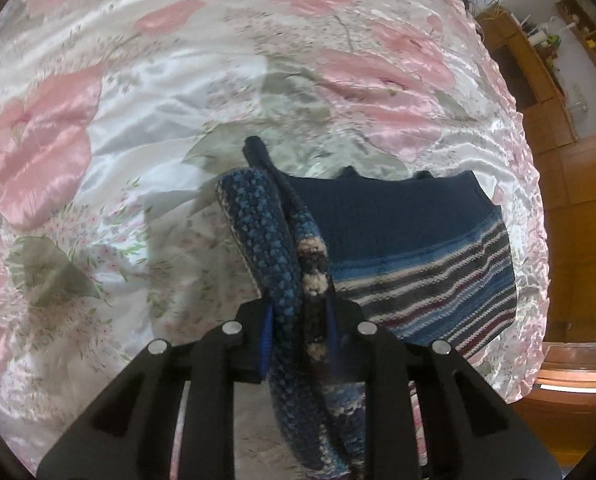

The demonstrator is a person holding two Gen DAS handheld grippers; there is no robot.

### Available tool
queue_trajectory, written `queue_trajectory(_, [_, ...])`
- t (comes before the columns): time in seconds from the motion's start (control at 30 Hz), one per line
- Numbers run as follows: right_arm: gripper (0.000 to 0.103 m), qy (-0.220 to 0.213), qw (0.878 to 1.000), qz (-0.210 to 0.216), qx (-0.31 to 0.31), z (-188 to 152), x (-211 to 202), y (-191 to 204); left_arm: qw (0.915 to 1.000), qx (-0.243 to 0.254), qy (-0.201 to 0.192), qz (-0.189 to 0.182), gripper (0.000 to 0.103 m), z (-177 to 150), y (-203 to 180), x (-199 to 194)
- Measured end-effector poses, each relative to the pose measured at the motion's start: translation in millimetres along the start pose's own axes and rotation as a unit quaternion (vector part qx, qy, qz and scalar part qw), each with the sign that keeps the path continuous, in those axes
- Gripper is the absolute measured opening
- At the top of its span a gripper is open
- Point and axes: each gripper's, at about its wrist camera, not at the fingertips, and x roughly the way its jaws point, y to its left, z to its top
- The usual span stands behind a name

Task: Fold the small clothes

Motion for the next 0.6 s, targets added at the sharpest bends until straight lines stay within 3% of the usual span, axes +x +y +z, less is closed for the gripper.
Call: queue_trajectory(0.6, [0.011, -0.022, 0.997, 0.021, 0.069, 7, -36, -64, 0.9976, 0.014, -0.014, 0.066, 0.020, 5, -80, -34])
